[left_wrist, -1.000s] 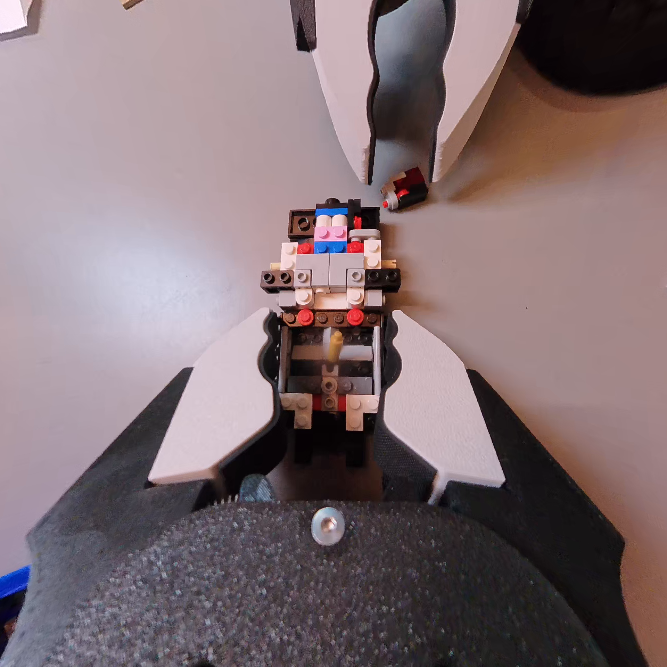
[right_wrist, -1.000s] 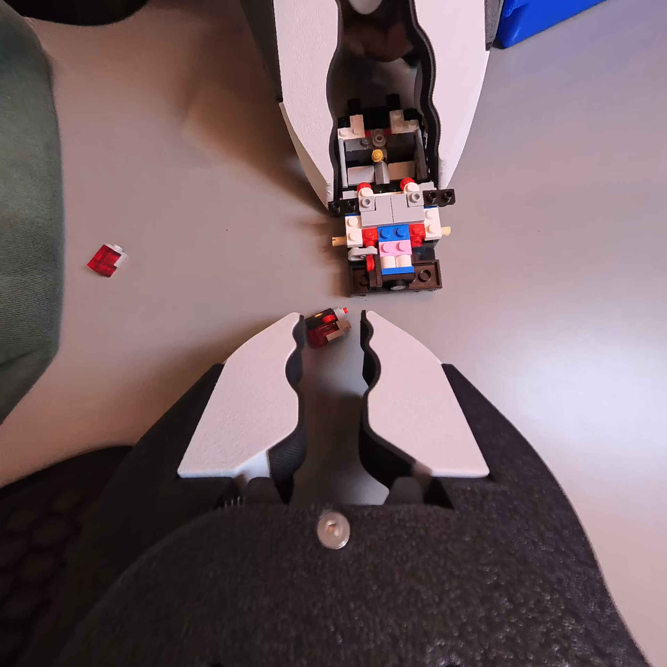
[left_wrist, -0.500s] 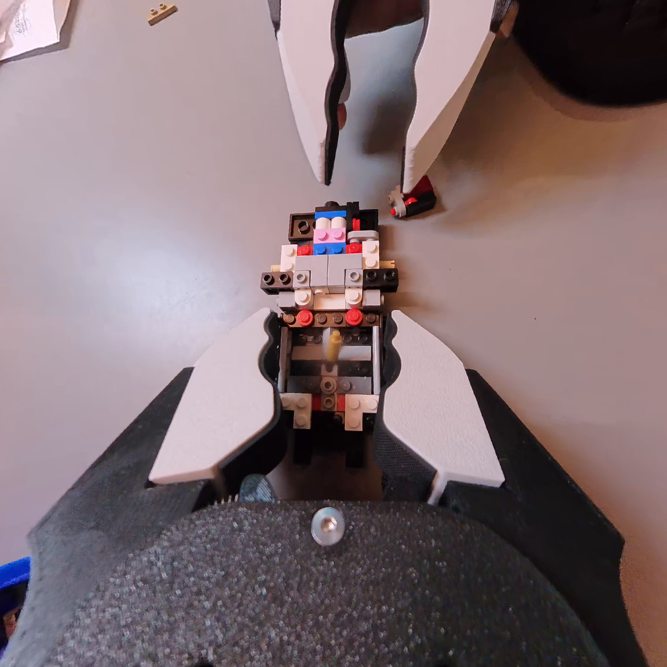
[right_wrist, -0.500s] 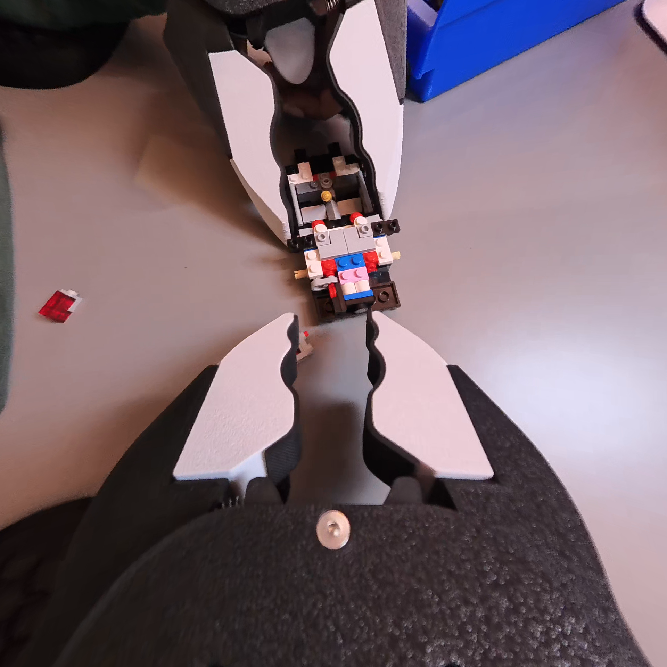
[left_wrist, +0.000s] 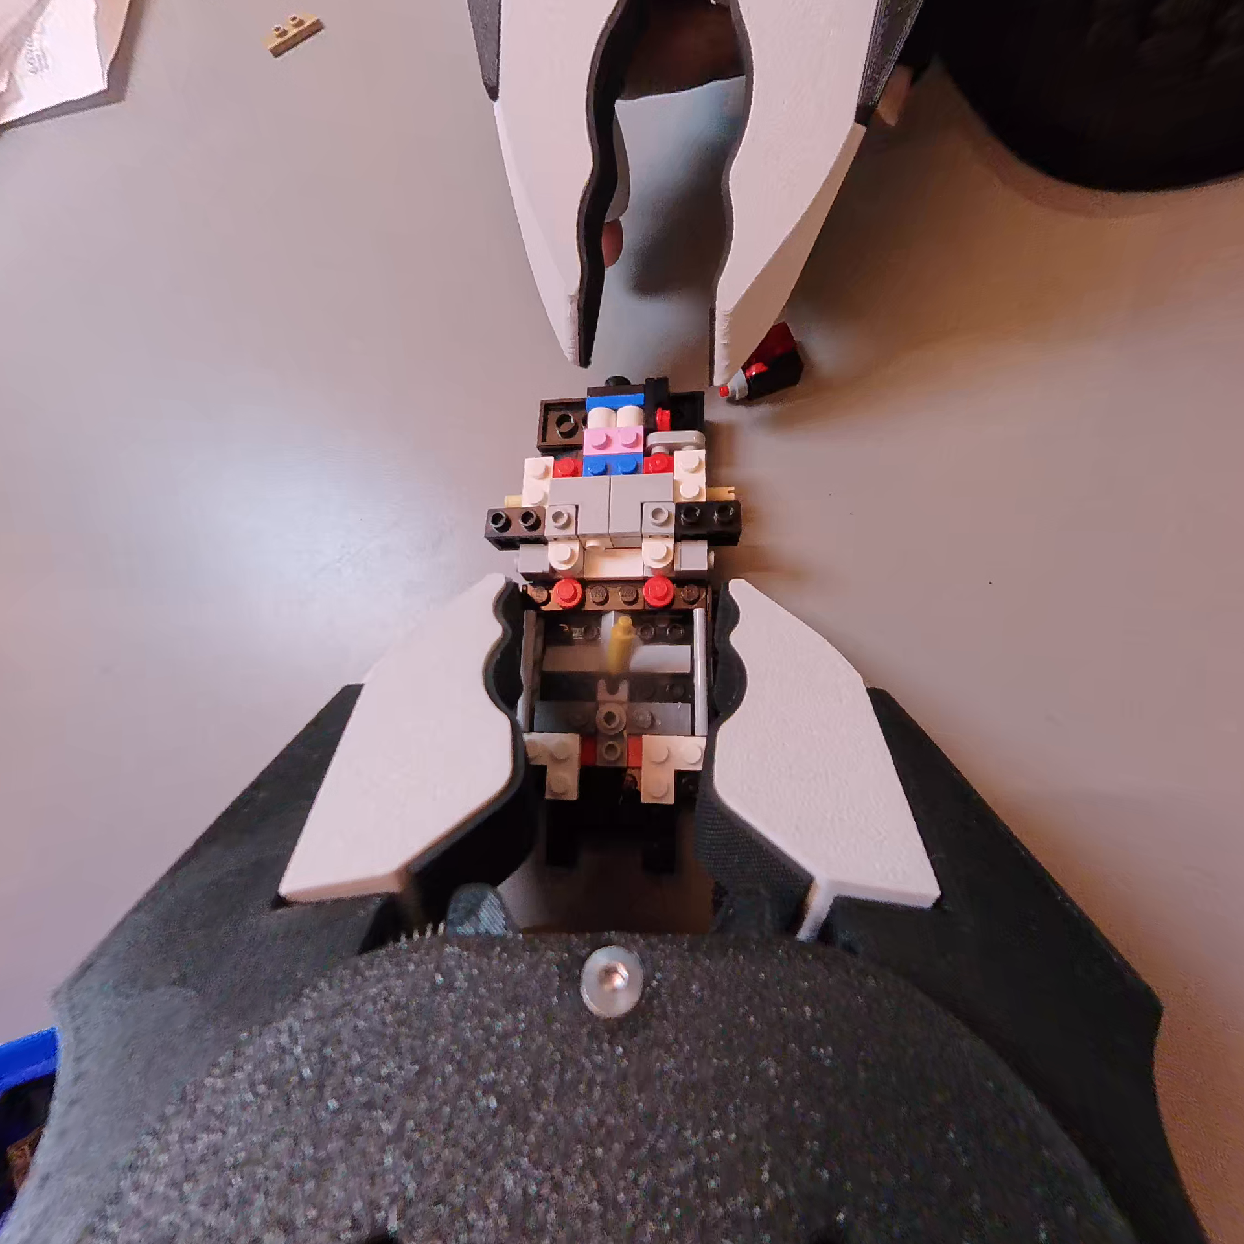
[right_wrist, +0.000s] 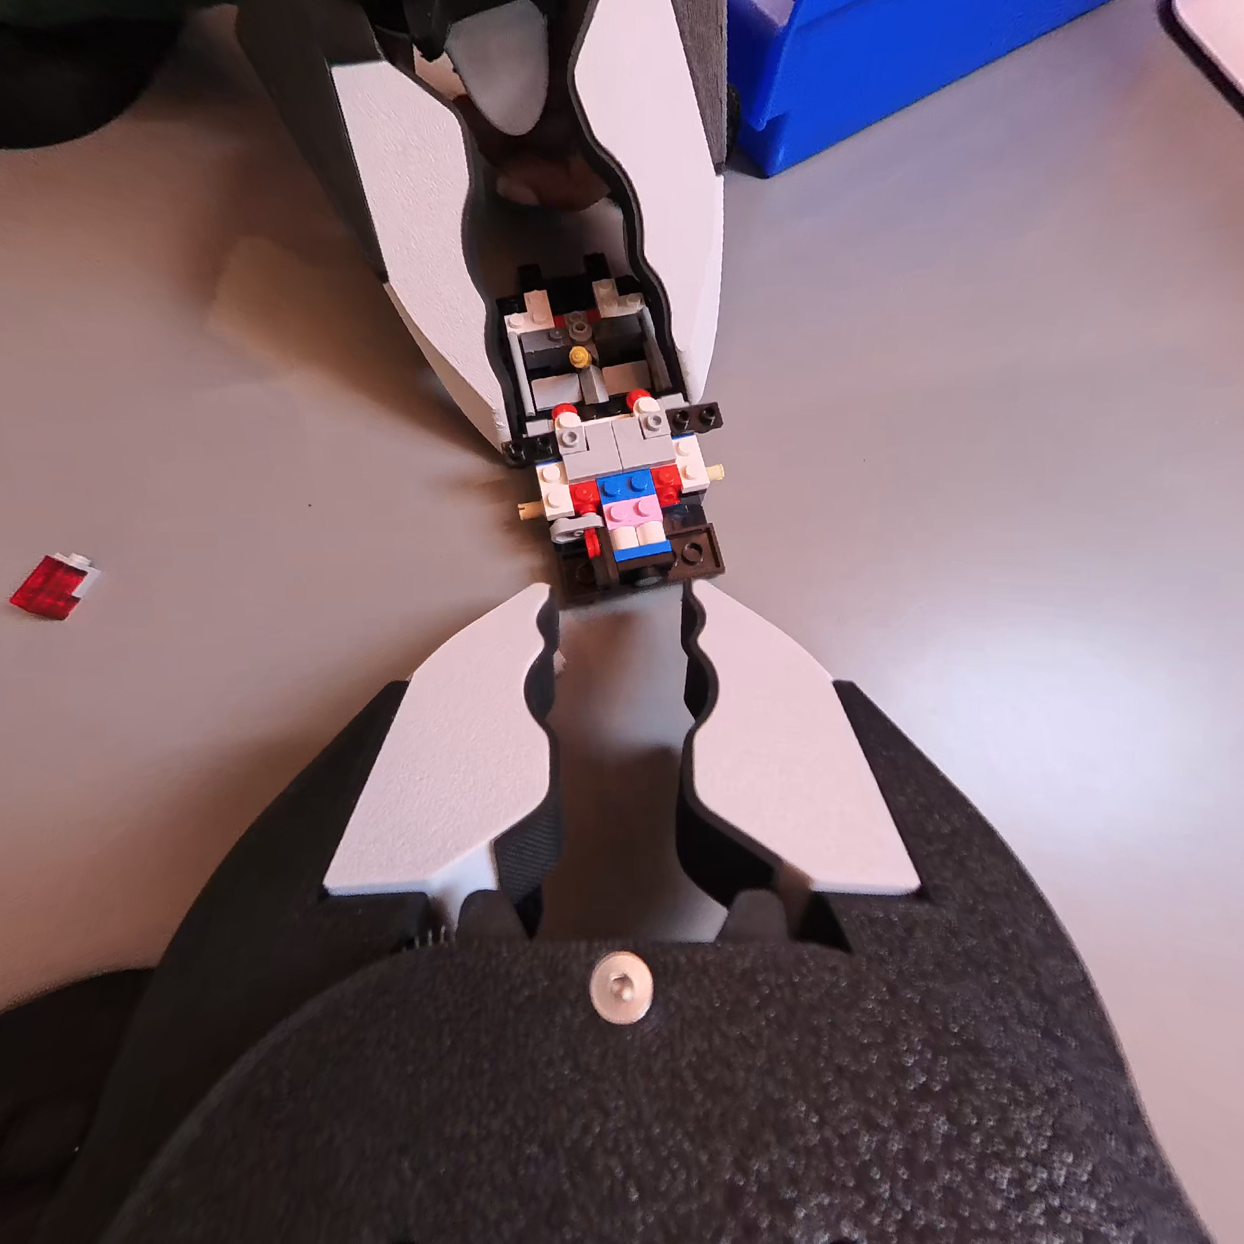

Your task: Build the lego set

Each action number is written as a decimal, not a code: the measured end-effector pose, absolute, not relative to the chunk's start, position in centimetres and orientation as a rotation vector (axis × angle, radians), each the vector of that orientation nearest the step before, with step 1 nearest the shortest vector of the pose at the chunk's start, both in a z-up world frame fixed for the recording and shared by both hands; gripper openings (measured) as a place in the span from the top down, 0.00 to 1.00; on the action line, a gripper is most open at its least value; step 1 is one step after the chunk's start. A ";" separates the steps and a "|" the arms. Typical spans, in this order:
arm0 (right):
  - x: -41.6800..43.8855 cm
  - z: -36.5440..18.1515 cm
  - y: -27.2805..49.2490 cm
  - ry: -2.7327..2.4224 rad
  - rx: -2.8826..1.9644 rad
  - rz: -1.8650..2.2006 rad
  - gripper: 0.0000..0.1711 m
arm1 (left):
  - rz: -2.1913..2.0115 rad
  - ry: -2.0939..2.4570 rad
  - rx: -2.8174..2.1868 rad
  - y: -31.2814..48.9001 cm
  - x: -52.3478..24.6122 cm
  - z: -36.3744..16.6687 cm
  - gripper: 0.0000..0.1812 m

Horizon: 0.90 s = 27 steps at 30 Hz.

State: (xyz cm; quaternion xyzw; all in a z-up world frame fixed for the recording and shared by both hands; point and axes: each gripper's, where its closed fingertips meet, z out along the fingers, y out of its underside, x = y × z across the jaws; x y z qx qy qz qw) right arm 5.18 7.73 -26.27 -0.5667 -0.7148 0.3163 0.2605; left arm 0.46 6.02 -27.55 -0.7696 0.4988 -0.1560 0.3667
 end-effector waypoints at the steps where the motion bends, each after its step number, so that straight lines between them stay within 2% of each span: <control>1: 5.1 -26.2 7.7 -1.933 -1.532 0.856 0.80 | -0.400 1.282 -1.978 6.0 0.5 -27.5 0.70; 15: 4.6 -26.5 8.0 -1.934 -1.491 0.727 0.88 | -0.391 1.270 -1.984 6.0 0.5 -27.5 0.70; 27: 4.5 -25.5 6.8 -2.044 -1.213 0.516 0.91 | -0.388 1.261 -1.998 6.0 0.6 -27.5 0.70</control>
